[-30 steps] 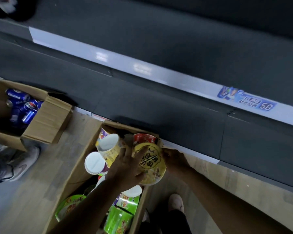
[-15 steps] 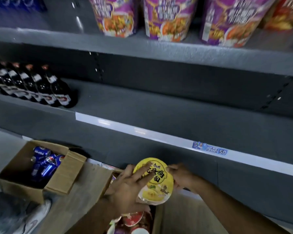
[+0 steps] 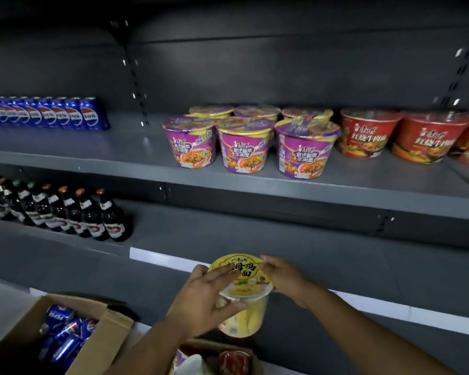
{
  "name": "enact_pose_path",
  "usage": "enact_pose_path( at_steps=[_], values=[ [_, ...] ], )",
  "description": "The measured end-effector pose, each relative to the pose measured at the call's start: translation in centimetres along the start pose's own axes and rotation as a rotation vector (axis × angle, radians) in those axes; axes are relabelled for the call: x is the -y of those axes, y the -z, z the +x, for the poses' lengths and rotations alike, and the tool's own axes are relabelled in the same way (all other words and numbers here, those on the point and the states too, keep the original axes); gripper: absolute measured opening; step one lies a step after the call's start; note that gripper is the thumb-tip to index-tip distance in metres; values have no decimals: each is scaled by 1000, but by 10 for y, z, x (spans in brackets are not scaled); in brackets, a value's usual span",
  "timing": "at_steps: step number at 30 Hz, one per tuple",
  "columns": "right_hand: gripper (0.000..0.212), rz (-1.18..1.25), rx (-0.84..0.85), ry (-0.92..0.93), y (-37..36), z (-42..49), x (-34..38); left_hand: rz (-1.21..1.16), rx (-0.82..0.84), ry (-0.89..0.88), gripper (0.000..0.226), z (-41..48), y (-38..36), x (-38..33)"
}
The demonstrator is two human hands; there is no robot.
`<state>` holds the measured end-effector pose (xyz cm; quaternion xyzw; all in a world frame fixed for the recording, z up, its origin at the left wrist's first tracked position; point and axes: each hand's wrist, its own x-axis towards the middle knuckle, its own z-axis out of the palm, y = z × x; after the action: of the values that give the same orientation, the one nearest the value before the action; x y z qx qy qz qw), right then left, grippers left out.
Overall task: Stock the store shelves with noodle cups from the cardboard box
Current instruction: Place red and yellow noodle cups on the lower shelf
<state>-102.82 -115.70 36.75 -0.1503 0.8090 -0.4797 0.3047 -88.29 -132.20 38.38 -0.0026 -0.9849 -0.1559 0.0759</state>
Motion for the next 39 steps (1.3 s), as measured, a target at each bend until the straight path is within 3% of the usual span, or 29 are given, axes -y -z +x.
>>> enact_pose_path(
  at_steps=[3,7,12,20,23,27,30,35,39],
  values=[
    [40,8,-13,112,6,-10,17,-21,-41,39,88,10,20,-6],
    [26,120,-33,202,16,-35,43,-56,-97,56,94,17,39,-13],
    [20,-5,-5,384,29,-69,69,-125,-167,22,89,23,63,-36],
    [30,-35,-109,462,82,-116,98,-30,-187,-49,97,50,98,-77],
    [28,-13,-135,466,109,-132,103,-53,-202,-139,88,62,107,-93],
    [19,142,-155,481,151,-152,104,-243,-262,-220,68,80,120,-117],
    [24,285,-149,489,186,-170,101,-396,-283,-219,57,95,131,-144],
    [35,437,-115,471,243,-198,88,-691,-186,-199,56,122,131,-206],
    [36,516,-143,458,285,-216,74,-862,-115,-187,39,136,126,-267]
  ],
)
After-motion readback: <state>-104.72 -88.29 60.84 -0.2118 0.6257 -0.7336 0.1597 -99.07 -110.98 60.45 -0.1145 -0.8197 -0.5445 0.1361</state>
